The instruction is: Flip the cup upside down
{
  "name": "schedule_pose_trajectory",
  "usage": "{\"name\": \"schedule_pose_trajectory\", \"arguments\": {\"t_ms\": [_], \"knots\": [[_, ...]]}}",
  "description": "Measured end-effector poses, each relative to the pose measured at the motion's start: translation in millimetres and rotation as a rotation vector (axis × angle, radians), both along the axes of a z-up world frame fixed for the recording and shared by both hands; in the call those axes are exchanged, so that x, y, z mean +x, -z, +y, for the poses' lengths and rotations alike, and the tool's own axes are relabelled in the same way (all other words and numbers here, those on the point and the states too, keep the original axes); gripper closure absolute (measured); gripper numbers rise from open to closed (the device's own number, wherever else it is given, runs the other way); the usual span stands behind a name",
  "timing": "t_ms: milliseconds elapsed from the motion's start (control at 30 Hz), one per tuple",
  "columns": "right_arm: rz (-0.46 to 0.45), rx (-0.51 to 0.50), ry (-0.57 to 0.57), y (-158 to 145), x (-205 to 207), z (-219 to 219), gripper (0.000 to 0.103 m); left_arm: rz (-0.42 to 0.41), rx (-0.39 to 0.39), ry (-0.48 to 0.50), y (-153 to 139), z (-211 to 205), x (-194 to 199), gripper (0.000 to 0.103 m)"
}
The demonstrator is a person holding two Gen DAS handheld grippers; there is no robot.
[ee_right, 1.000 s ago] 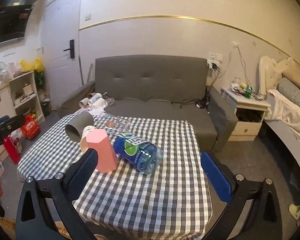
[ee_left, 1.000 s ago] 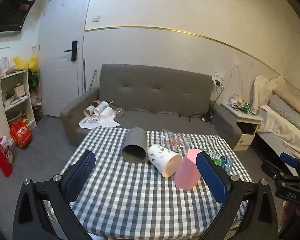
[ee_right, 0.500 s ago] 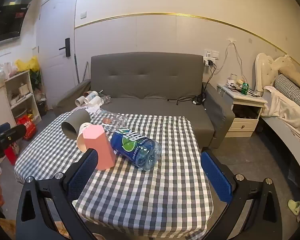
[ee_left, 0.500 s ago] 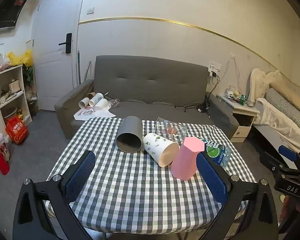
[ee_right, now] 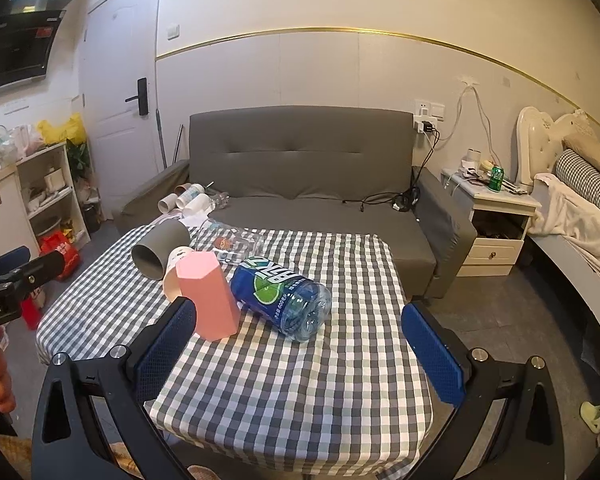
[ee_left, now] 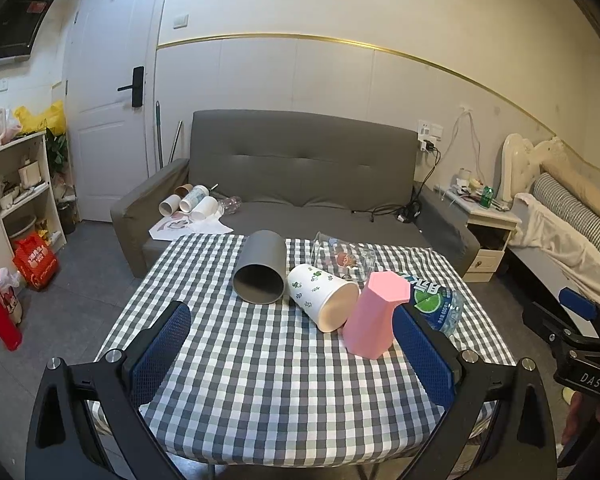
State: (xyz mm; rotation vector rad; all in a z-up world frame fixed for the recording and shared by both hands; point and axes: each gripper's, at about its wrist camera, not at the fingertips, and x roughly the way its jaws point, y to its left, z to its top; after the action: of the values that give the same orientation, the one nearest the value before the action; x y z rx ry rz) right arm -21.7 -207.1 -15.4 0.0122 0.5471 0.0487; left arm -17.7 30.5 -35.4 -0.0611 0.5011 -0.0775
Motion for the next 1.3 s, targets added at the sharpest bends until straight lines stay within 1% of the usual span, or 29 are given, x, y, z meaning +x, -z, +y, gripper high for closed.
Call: {"name": "schedule_pose_trajectory", "arguments": {"t_ms": [333,1300], "knots": [[-0.006,-0.006,-0.006,-2.1,-0.7,0.5,0.000,0.003,0.006,0.002,1.1,-0.6,-0.1,0.000],[0.019,-0.022,-0.015,3.3,3.0,4.2,0.000,0.005,0.020,0.014,0.2,-8.0,1.6,0.000]]}}
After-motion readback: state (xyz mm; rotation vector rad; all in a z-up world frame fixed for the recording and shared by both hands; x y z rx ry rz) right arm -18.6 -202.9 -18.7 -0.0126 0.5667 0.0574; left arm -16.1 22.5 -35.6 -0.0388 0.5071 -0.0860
